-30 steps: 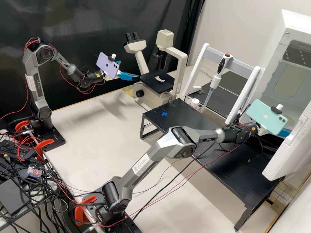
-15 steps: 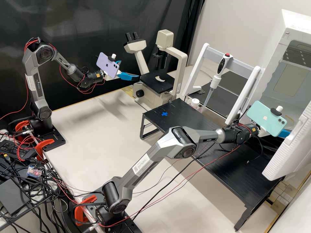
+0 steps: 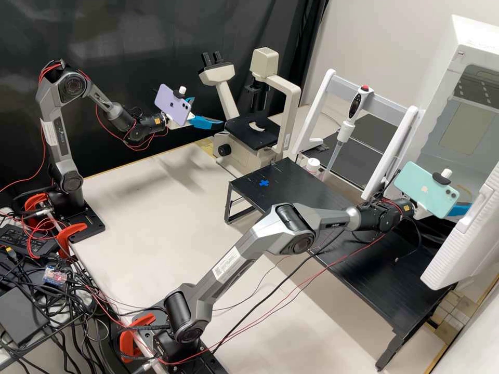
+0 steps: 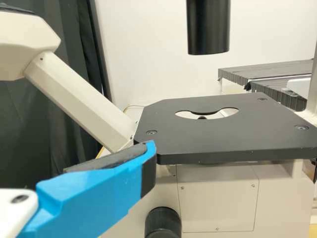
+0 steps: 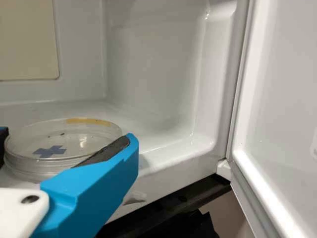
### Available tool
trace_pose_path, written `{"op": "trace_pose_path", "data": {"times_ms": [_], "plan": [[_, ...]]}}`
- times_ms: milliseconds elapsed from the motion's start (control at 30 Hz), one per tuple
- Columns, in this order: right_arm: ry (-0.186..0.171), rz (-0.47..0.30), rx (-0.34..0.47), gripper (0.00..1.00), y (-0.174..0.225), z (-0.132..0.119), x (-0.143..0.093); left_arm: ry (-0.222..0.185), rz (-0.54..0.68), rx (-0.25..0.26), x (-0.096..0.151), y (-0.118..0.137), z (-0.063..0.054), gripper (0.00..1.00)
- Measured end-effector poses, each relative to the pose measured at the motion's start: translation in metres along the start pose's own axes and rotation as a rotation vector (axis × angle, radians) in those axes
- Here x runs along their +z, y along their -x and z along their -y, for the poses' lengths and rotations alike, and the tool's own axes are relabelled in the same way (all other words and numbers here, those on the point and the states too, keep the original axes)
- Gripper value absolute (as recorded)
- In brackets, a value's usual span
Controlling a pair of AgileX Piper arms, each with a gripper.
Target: Move the petri dish to the microscope
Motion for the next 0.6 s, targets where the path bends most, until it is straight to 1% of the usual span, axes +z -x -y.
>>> {"op": "trace_pose_path", "data": {"times_ms": [67, 100, 167, 233, 533, 600], "plan": [[0.003, -0.001, -0.002, 0.00, 0.000, 0.000, 0.000, 0.000, 0.000, 0.000, 0.000, 0.000, 0.000, 1.00], [-0.002, -0.003, -0.003, 0.00, 0.000, 0.001, 0.001, 0.000, 0.000, 0.000, 0.000, 0.000, 0.000, 1.00], [0.000, -0.006, -0.005, 0.00, 0.001, 0.003, 0.003, 0.000, 0.000, 0.000, 0.000, 0.000, 0.000, 1.00], [-0.011, -0.006, -0.007, 0.00, 0.001, 0.003, 0.005, 0.000, 0.000, 0.000, 0.000, 0.000, 0.000, 1.00], [-0.019, -0.027, -0.007, 0.00, 0.005, 0.005, 0.011, 0.000, 0.000, 0.000, 0.000, 0.000, 0.000, 1.00], [-0.020, -0.021, -0.010, 0.00, 0.008, 0.005, 0.013, 0.000, 0.000, 0.000, 0.000, 0.000, 0.000, 1.00]]}}
